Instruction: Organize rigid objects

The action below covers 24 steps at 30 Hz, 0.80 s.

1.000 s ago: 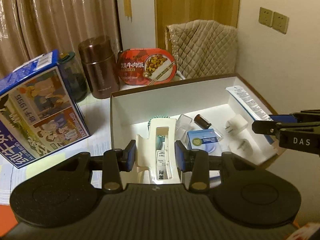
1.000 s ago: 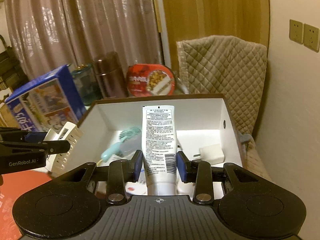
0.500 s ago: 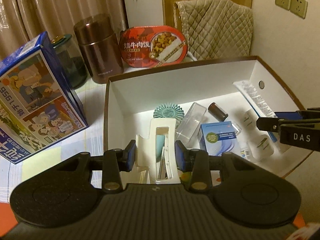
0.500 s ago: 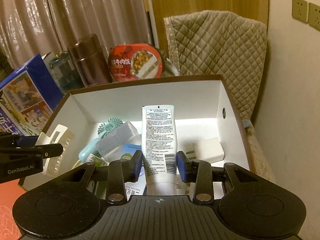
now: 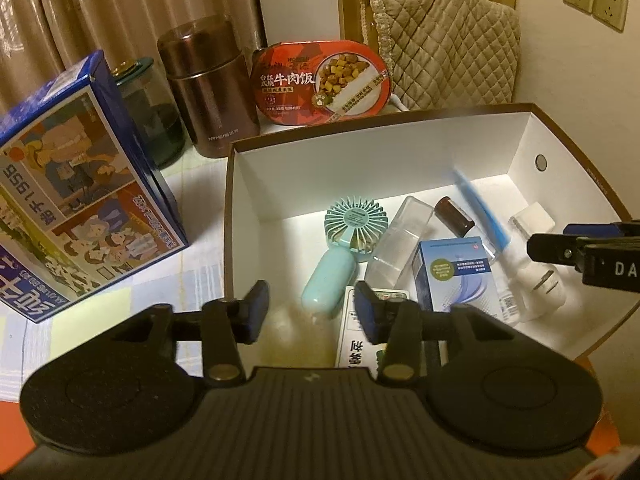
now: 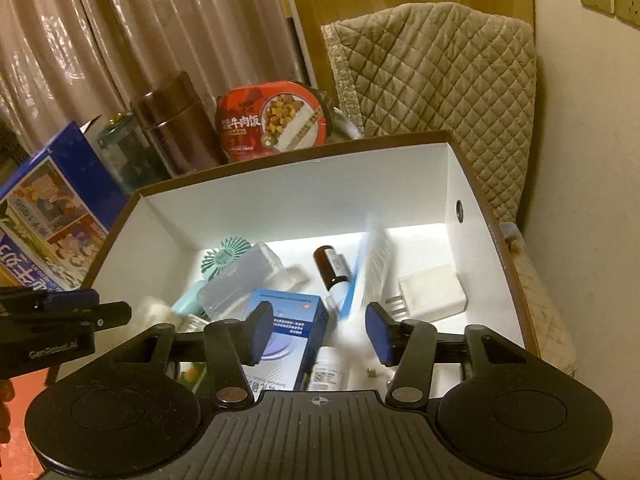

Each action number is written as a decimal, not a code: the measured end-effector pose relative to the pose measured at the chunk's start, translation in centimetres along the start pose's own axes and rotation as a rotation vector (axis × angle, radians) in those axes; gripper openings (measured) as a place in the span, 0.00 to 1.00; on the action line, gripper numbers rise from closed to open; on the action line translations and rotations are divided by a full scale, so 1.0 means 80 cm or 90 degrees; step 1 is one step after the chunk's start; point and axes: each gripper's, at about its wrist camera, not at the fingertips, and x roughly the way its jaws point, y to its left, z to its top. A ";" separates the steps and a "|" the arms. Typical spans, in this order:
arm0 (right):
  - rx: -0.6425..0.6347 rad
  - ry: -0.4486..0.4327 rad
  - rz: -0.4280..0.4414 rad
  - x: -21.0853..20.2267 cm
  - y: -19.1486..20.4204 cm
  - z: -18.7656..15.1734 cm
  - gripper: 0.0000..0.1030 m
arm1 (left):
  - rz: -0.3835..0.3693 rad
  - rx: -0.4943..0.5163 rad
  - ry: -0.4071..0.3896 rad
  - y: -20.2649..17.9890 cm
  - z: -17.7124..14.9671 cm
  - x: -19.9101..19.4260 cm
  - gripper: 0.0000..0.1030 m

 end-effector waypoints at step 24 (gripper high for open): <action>-0.005 -0.027 0.001 -0.098 0.045 -0.063 0.59 | -0.022 -0.021 -0.089 0.028 -0.060 -0.131 0.74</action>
